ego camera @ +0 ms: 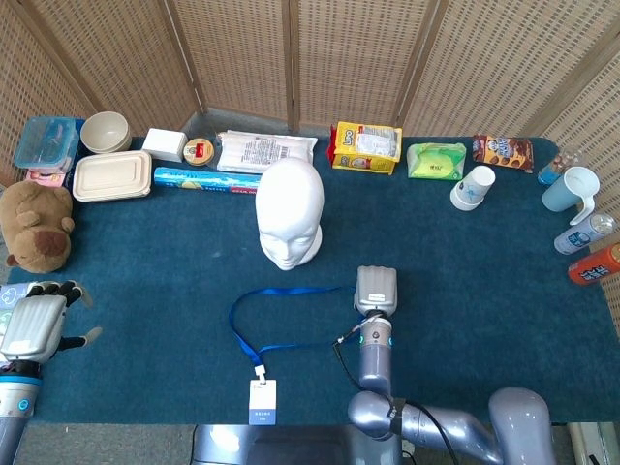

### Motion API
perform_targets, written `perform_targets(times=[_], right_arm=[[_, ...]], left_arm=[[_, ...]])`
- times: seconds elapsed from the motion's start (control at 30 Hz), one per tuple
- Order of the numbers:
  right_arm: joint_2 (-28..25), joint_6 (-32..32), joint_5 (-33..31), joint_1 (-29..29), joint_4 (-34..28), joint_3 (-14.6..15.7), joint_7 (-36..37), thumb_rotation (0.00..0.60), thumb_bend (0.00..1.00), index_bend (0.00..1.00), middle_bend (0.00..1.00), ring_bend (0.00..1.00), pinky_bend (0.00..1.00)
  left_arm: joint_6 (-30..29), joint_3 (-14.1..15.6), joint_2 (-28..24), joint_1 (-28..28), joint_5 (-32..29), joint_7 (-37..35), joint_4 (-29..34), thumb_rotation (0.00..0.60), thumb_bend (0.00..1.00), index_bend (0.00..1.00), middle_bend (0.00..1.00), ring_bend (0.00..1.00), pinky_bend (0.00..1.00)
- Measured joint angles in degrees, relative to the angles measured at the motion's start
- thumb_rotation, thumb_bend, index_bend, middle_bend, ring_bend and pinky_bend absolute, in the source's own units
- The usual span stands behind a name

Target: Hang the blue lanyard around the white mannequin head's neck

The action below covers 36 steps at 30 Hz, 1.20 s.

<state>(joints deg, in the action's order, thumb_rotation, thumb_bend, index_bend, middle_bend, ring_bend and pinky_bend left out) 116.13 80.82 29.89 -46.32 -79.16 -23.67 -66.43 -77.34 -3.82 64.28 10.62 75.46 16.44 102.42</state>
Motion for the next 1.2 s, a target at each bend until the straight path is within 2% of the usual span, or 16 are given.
perform_targets(times=[0.13,0.27,0.47,0.67,0.77,0.83,0.87,0.97,1.03,1.2], right_arm=[[-0.2,0.2,-0.2,0.0,-0.6,0.0,-0.1,0.584,0.43,0.63,0.91,1.0,1.0],[-0.3,0.5,-0.2,-0.1,-1.2,0.2,-0.1,0.594,0.43,0.63,0.91,1.0,1.0],[-0.8,0.9,-0.1,0.1,-2.1,0.4,0.5,0.6,0.44,0.63,0.91,1.0,1.0],[-1.3,0.7,-0.2,0.4,-2.9,0.7,1.0,0.6,0.45,0.64,0.91,1.0,1.0],[-1.6,0.5,-0.1,0.5,-3.5,1.0,1.4,0.6,0.45,0.64,0.91,1.0,1.0],[-1.8,0.4,0.0,0.6,-3.9,1.2,1.5,0.6,0.45,0.64,0.91,1.0,1.0],[-1.9,0.3,0.0,0.6,-4.1,1.3,1.6,0.6,0.45,0.64,0.91,1.0,1.0],[-2.1,0.1,0.0,0.6,-4.8,1.6,1.8,0.6,0.45,0.64,0.92,1.0,1.0],[-2.4,0.0,0.1,0.7,-5.5,1.8,2.0,0.6,0.45,0.64,0.92,1.0,1.0],[-3.2,-0.3,0.3,1.0,-6.6,2.3,2.7,0.6,0.45,0.64,0.92,1.0,1.0]], left_arm=[[-0.4,-0.4,0.7,0.2,-0.1,0.4,-0.5,0.557,0.16,0.49,0.38,0.35,0.24],[0.5,-0.8,0.9,1.2,0.0,0.7,-0.8,0.554,0.16,0.49,0.39,0.37,0.26],[2.4,-1.5,1.8,3.4,0.4,1.4,-1.1,0.555,0.16,0.49,0.46,0.46,0.43],[3.9,-1.7,2.8,5.0,0.6,2.2,-1.1,0.551,0.16,0.49,0.63,0.65,0.66],[5.4,-2.0,3.3,6.3,0.5,2.9,-0.9,0.547,0.17,0.49,0.77,0.82,0.76],[6.7,-2.2,3.6,7.4,0.5,3.6,-0.7,0.546,0.2,0.49,0.9,0.96,0.85],[7.4,-2.3,3.8,8.0,0.4,3.8,-0.7,0.545,0.21,0.49,0.94,0.98,0.87],[9.5,-2.8,4.6,10.0,-0.2,5.4,-0.4,0.534,0.21,0.49,1.0,1.0,0.95],[10.4,-3.2,5.3,11.2,-0.8,7.5,0.0,0.491,0.2,0.49,1.0,1.0,0.98],[12.1,-4.3,7.4,14.2,-5.0,15.2,1.3,0.423,0.16,0.49,1.0,1.0,1.0]])
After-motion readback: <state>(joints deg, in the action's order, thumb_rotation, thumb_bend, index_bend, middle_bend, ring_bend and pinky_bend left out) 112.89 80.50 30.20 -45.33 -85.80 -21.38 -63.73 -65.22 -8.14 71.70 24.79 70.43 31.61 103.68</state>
